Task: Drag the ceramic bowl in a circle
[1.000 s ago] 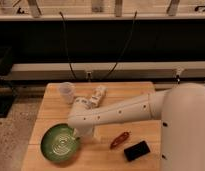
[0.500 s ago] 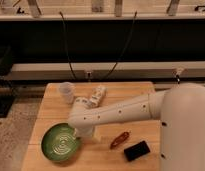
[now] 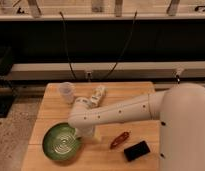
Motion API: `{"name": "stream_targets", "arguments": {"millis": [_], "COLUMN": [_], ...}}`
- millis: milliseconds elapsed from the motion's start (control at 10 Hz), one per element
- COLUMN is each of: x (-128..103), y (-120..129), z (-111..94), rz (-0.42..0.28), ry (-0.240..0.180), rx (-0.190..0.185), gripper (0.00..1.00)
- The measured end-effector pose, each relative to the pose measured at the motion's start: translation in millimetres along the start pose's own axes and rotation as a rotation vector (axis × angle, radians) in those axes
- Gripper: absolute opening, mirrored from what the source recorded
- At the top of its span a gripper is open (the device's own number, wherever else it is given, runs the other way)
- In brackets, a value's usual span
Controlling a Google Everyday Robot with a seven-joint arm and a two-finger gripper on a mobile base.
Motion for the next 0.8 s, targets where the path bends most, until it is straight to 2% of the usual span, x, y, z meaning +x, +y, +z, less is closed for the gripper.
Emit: {"name": "stream_targets", "arguments": {"millis": [100,300,400,600,800], "x": [0.0,0.5,0.9,1.4,2.5], "y": [0.3,0.7,0.6,1.1,2.1], "z": [0.6,0.9,0.7,1.2,1.4], "rz": [0.0,-0.002,-0.003,-0.004,-0.002], "ry": [-0.001,-0.002,-0.002,-0.003,-0.007], "rx": [0.0,-0.001,0.0,-0.001,0.001], "gripper": [0.79,0.62,0.58,0.56,0.44]}}
